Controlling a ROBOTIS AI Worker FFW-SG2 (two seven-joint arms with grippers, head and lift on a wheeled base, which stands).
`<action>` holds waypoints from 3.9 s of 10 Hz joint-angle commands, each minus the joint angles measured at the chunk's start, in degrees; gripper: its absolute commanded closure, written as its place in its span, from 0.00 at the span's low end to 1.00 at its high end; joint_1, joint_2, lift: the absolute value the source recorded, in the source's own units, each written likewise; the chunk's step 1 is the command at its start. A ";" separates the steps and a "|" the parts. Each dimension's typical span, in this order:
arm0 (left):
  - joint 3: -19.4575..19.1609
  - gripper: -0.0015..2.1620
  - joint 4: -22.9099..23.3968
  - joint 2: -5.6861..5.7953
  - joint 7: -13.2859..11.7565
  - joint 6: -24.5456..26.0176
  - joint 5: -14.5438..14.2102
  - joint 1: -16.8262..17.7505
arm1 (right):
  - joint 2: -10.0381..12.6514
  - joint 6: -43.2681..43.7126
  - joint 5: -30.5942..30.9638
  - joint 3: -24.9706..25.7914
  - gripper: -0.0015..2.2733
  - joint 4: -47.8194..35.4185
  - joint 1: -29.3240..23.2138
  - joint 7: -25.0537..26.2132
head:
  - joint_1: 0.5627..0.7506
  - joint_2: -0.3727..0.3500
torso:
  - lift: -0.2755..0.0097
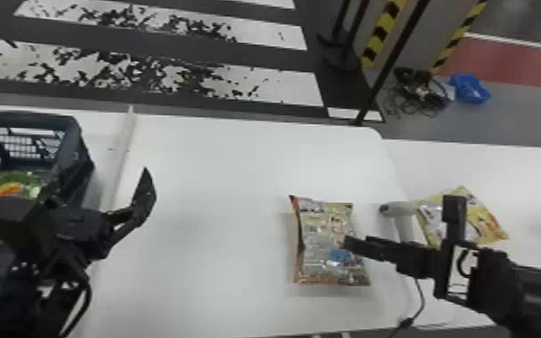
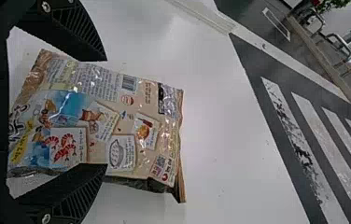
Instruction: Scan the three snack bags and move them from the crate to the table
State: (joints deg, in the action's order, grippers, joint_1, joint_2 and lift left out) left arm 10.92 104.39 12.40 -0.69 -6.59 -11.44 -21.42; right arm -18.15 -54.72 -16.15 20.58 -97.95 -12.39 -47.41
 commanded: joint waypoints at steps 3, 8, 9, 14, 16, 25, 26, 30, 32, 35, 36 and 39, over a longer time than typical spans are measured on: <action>0.06 0.01 -0.15 0.34 -0.10 1.11 0.19 0.33 | -1.36 5.36 3.32 -2.30 0.04 6.37 2.11 -0.31 | 0.70 0.20 | 0.75; 0.33 0.01 -0.59 0.25 -0.18 1.99 0.45 0.94 | -1.80 10.46 6.57 -8.37 0.95 12.17 4.74 -2.42 | 0.70 0.22 | 0.75; 0.33 0.01 -0.77 0.25 -0.18 1.99 0.45 1.03 | -1.80 10.99 6.40 -8.37 0.95 11.37 4.13 -2.86 | 0.70 0.23 | 0.75; 0.24 0.01 -2.17 0.08 -0.01 1.81 0.10 1.82 | 2.16 9.40 -1.95 -3.53 0.95 -7.52 -4.92 -1.10 | 0.70 0.29 | 0.75; 0.15 0.01 -1.29 0.43 -0.01 1.99 0.01 1.91 | 4.09 12.57 -9.07 0.77 0.95 -8.40 -3.69 1.80 | 0.70 0.32 | 0.75; 0.06 0.01 -0.77 2.19 -0.36 3.39 0.01 2.09 | 1.45 55.63 -10.92 5.87 0.95 33.61 17.49 45.83 | 0.70 0.03 | 0.75; 0.33 0.01 -0.59 2.19 -0.36 3.22 -0.08 2.09 | 0.05 53.88 -9.07 5.43 0.95 40.91 21.27 46.71 | 0.70 0.03 | 0.75; 1.12 0.01 0.82 2.19 -0.10 2.86 -0.08 1.38 | -1.36 51.77 -5.47 2.97 0.66 50.05 25.40 52.16 | 0.70 0.03 | 0.75; 1.21 0.01 1.25 2.19 -0.10 2.86 0.01 1.12 | -1.36 50.01 -5.47 1.74 0.00 48.99 24.08 52.16 | 0.70 0.03 | 0.75; 1.21 0.01 2.66 2.27 -0.01 3.22 0.36 0.24 | -0.31 41.22 -7.67 1.56 0.03 33.17 15.56 52.07 | 0.70 0.03 | 0.75; 1.21 0.01 2.75 2.27 0.25 3.57 0.45 0.24 | 0.66 38.06 -7.84 1.74 0.03 26.58 12.39 52.16 | 0.70 0.03 | 0.75; 1.21 0.01 3.36 2.45 0.69 3.74 0.45 -0.37 | 2.86 31.20 -10.57 1.65 0.03 10.14 3.78 55.06 | 0.70 0.03 | 0.75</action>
State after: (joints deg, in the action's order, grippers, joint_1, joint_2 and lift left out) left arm 12.13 107.69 14.77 0.00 -2.86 -10.98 -21.69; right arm -15.59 -22.81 -25.71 22.37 -84.72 -6.72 7.70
